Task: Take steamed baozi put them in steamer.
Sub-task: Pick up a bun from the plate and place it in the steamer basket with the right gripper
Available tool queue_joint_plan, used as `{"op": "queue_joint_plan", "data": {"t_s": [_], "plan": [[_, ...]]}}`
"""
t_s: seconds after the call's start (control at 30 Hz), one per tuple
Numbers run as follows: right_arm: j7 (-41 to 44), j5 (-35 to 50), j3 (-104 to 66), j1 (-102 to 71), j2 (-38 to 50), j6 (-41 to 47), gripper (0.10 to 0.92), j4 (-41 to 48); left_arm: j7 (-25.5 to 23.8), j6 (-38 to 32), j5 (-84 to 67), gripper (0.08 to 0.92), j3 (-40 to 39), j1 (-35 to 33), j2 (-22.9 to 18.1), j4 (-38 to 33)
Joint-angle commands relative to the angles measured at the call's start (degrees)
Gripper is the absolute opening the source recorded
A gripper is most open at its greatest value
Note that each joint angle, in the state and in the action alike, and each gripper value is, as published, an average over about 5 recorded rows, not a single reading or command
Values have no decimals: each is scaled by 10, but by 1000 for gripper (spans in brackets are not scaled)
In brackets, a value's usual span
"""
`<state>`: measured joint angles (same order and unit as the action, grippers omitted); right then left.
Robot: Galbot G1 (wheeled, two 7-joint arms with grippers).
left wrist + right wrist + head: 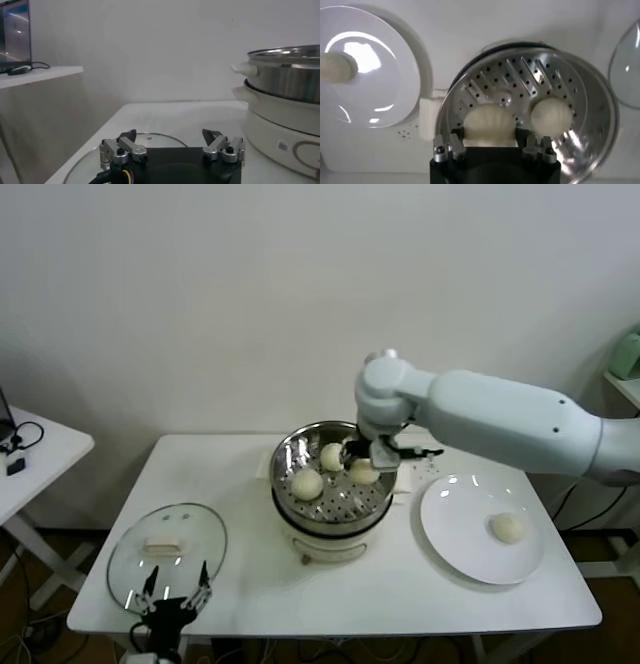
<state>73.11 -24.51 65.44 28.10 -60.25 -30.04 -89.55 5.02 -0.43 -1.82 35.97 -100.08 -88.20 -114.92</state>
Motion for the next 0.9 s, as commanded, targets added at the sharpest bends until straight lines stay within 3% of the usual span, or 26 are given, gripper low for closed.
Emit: {"op": "queue_joint_plan", "data": {"t_s": [0.03,0.9], "plan": [[-5,-59,12,-47,-51,-49,670,7,0,-2,1,823,-1,-7,-1,5],[-21,-83,6,-68,-51,-94,670,26,3,14,-11,823,-9,6,-2,8]]}}
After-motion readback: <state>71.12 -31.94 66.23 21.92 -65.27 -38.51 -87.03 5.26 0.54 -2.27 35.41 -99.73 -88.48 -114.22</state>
